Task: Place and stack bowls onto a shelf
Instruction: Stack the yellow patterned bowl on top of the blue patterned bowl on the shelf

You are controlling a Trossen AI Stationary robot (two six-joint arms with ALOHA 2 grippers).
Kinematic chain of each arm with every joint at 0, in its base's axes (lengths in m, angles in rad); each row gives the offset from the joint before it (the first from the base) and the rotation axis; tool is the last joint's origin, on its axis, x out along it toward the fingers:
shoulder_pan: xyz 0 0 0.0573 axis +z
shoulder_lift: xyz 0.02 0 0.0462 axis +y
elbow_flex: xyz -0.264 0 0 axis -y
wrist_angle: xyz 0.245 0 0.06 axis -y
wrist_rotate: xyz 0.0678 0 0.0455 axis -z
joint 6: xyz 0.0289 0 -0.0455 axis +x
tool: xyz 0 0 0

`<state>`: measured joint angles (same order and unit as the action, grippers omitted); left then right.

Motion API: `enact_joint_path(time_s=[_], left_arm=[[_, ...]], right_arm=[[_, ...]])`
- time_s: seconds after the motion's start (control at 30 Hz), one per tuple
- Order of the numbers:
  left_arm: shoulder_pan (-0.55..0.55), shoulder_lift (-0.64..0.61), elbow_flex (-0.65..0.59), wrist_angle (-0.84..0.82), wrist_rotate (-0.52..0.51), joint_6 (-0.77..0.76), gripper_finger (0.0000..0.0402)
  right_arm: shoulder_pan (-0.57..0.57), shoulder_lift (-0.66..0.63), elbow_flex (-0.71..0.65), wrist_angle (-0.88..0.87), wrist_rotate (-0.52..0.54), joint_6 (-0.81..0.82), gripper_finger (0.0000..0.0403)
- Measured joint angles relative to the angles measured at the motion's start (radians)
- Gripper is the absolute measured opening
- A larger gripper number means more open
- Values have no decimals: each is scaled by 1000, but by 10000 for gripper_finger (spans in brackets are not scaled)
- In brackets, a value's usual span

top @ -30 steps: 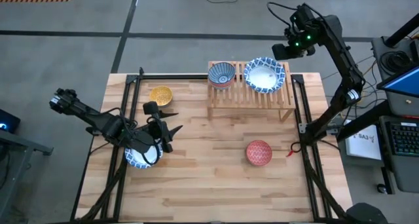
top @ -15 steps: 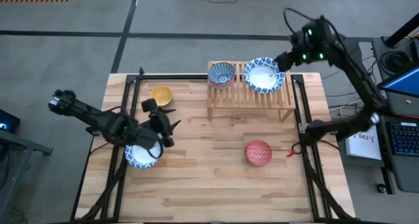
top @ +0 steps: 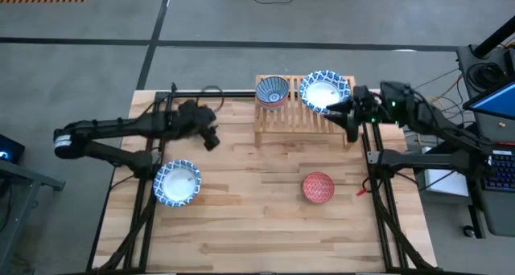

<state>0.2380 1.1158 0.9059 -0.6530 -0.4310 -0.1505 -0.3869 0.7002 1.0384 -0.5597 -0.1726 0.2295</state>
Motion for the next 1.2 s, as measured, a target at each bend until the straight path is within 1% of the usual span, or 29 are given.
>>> enact_joint_path(time_s=[0.07,0.13,0.2,0.27,0.4,0.47,0.67,0.8,0.87,1.1,1.2], left_arm=[[104,20,-22,27,96,12,158],[195,60,-29,42,171,14,155],[260,112,-30,20,206,11,152],[293,163,-30,-38,213,-16,151],[298,258,12,-173,215,-93,150],[283,289,30,-208,213,-109,150],[258,333,33,-204,203,-118,150],[258,360,32,-183,102,-121,150],[258,370,32,-175,77,-120,150],[259,406,29,-151,81,-101,150],[259,436,28,-150,81,-100,146]], right_arm=[[26,-29,-62,57,1,-7,176],[44,-49,-110,96,1,-17,176],[55,-61,-145,116,1,-21,176],[61,-66,-171,132,1,-21,176],[62,-63,-195,130,1,-21,176],[62,-59,-197,131,1,-24,176],[62,-57,-197,132,1,-58,176],[62,-53,-198,132,1,-65,176],[62,-49,-200,132,1,-66,176],[62,-29,-214,134,1,-66,176],[67,-33,-241,186,1,-66,176]])
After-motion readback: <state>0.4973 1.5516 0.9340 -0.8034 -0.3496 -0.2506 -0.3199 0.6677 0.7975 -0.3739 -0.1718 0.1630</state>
